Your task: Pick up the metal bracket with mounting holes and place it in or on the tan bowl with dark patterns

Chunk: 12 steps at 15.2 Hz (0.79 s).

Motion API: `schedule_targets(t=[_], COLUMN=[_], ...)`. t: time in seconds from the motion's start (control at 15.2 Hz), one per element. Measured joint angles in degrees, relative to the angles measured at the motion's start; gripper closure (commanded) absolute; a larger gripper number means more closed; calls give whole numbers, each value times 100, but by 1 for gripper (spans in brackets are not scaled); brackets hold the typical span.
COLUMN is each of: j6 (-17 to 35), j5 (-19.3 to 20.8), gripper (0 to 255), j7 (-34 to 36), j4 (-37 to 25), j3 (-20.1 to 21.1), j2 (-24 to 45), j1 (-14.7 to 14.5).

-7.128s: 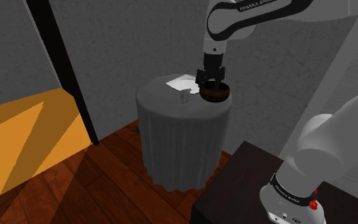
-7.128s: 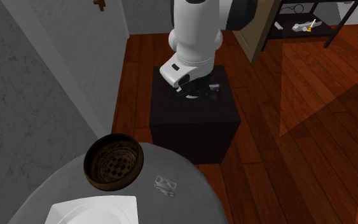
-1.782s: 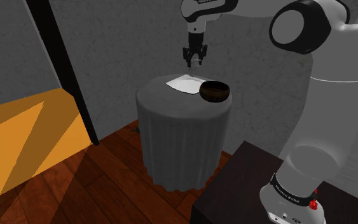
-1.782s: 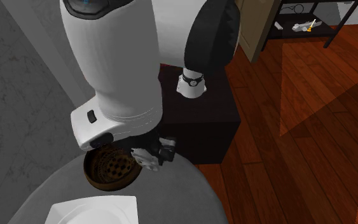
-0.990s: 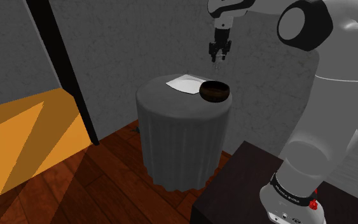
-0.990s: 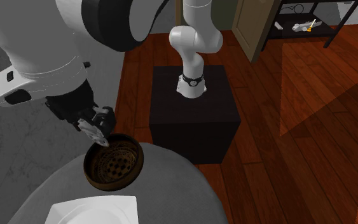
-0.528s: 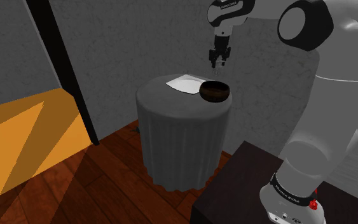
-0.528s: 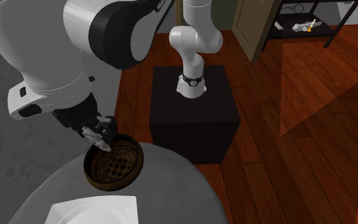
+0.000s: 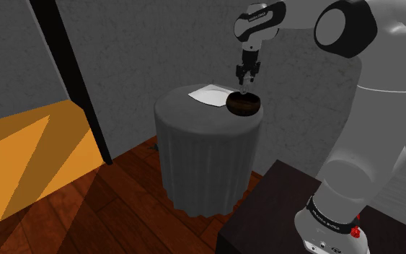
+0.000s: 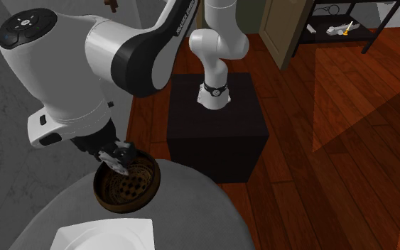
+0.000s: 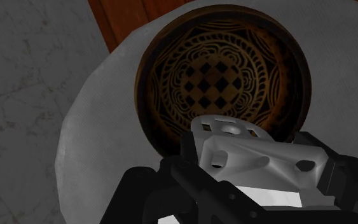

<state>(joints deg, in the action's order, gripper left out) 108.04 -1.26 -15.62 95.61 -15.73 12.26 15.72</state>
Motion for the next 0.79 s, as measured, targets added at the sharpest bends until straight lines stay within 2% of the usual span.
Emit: schedule_targets(t=[0.2,0.53,0.59,0.79], j6=[197,226,226,226], j5=[-8,-11,-11,-11], gripper=[255,255,0,0], j7=[5,-1,-1,-1], j4=[171,187,187,187], j3=[6,4,4,4], j2=[28,38,38,38], j1=[-5,-1,-1,-1])
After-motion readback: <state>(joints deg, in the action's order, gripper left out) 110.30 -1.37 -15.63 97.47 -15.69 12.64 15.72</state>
